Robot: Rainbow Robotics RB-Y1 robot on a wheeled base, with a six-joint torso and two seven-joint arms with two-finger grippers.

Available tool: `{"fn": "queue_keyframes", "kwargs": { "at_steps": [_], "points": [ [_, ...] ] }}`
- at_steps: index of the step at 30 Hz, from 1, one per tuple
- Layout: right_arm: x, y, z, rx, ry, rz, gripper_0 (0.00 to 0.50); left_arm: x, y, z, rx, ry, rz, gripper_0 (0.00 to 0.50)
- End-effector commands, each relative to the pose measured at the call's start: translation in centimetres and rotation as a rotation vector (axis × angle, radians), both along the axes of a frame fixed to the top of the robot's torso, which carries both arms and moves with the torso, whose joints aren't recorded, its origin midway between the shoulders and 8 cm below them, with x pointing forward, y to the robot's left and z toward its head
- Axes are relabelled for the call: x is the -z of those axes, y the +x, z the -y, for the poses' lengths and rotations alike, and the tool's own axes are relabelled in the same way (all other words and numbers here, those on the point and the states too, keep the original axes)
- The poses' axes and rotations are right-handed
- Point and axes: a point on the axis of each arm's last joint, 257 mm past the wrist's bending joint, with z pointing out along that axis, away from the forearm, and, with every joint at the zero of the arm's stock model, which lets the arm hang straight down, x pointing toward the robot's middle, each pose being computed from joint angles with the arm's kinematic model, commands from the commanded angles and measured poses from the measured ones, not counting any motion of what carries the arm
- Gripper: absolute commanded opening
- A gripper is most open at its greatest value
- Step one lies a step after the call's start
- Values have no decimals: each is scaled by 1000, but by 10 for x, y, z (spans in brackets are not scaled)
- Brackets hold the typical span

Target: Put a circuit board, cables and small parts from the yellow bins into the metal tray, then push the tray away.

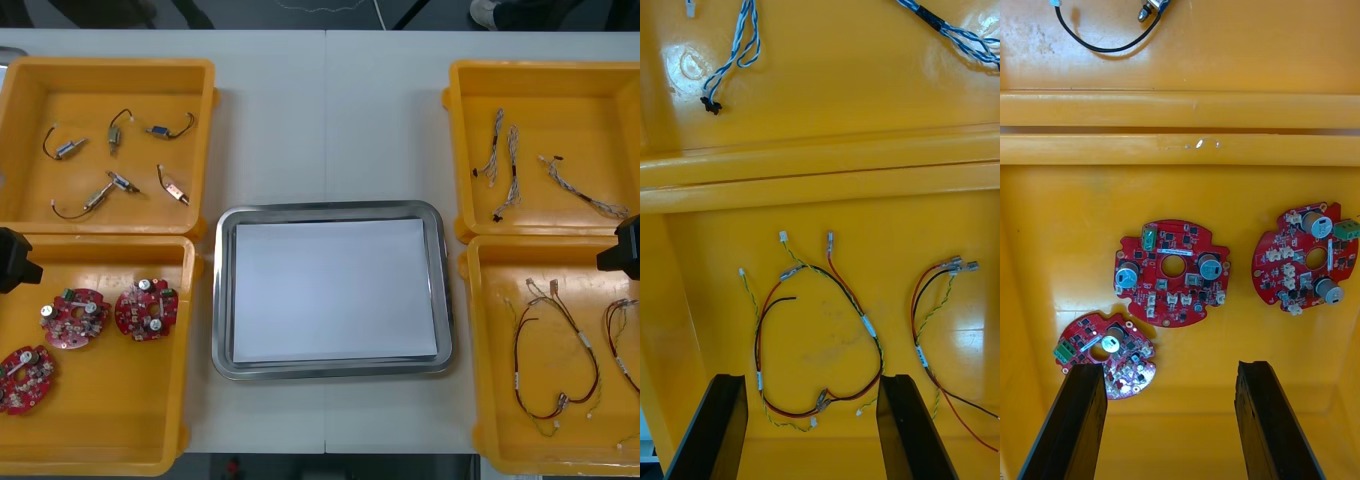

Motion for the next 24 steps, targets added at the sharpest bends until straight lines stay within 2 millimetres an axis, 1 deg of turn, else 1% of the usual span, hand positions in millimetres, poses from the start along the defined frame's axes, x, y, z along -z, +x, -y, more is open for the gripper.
{"fn": "queue_keyframes", "kwargs": {
  "at_steps": [1,24],
  "points": [
    [-9,-3,17,38,-23,8,500,-4,-4,-10,81,68,3,500],
    [-9,-3,17,38,-23,8,500,-4,-4,-10,81,68,3,500]
  ]
}}
